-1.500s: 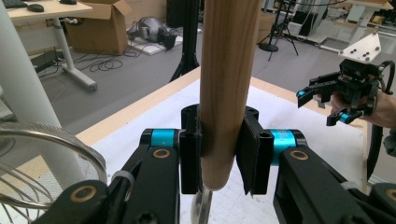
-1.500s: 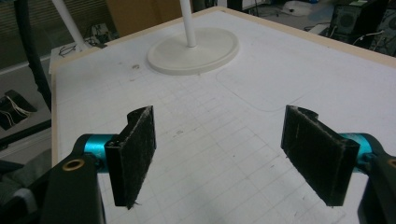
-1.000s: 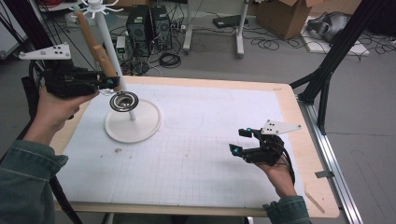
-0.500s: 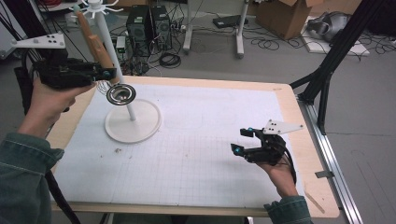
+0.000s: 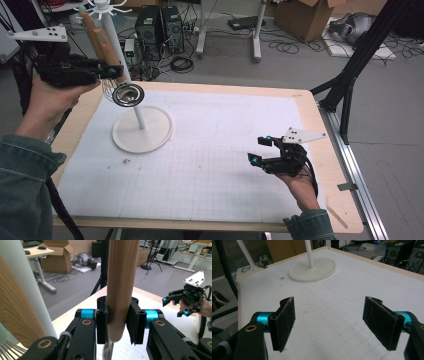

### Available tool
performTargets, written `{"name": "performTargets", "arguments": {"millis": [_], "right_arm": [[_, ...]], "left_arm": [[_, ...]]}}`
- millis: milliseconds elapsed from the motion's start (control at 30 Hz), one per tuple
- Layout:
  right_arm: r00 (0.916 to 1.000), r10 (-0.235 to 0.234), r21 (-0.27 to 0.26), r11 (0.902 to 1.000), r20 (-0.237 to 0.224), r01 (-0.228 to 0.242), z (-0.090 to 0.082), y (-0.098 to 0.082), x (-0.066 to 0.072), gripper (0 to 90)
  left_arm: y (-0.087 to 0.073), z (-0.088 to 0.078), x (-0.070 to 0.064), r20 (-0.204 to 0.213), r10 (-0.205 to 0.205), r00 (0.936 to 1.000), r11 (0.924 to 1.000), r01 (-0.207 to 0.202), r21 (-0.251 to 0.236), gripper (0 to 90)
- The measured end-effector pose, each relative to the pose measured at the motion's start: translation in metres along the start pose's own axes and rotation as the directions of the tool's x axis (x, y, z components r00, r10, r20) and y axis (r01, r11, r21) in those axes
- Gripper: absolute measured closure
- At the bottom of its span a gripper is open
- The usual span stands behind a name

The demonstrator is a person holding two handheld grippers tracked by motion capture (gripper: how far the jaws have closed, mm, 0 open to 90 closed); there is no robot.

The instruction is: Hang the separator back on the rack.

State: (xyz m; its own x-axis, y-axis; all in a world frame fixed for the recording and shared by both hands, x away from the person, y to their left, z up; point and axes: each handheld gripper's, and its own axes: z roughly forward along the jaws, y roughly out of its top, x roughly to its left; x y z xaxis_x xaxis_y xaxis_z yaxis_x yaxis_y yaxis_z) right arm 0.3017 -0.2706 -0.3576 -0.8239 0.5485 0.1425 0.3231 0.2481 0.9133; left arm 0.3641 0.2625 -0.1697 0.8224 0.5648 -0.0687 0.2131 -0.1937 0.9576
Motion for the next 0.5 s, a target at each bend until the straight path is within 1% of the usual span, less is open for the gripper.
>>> {"name": "performTargets", "arguments": {"millis": [133, 267, 333, 467, 500], "right_arm": [[1.0, -0.003, -0.004, 1.0, 0.003, 0.003, 0.0, 0.0, 0.0, 25.3], [1.0, -0.002, -0.006, 1.0, -0.006, 0.002, 0.001, 0.001, 0.001, 25.2], [1.0, -0.001, -0.004, 1.0, -0.008, 0.001, 0.001, 0.002, 0.001, 25.2], [0.9999, -0.002, -0.013, 0.9999, -0.011, 0.002, 0.001, 0.003, 0.001, 25.2], [0.9999, -0.01, -0.016, 0.9998, -0.011, 0.01, 0.002, 0.004, 0.001, 25.2]], "left_arm": [[0.003, 0.0, 0.002, 0.0, -0.002, 1.0, 1.0, 0.002, 0.002, 72.0], [0.007, 0.001, 0.005, 0.009, -0.007, 0.9999, 1.0, 0.007, 0.003, 72.0], [0.01, 0.002, 0.007, 0.005, -0.012, 0.9999, 0.9999, 0.012, 0.001, 72.0], [0.011, 0.003, 0.01, 0.007, -0.02, 0.9998, 0.9998, 0.02, -0.01, 72.0], [0.01, 0.004, 0.011, 0.005, -0.022, 0.9997, 0.9997, 0.022, -0.007, 72.0]]}}
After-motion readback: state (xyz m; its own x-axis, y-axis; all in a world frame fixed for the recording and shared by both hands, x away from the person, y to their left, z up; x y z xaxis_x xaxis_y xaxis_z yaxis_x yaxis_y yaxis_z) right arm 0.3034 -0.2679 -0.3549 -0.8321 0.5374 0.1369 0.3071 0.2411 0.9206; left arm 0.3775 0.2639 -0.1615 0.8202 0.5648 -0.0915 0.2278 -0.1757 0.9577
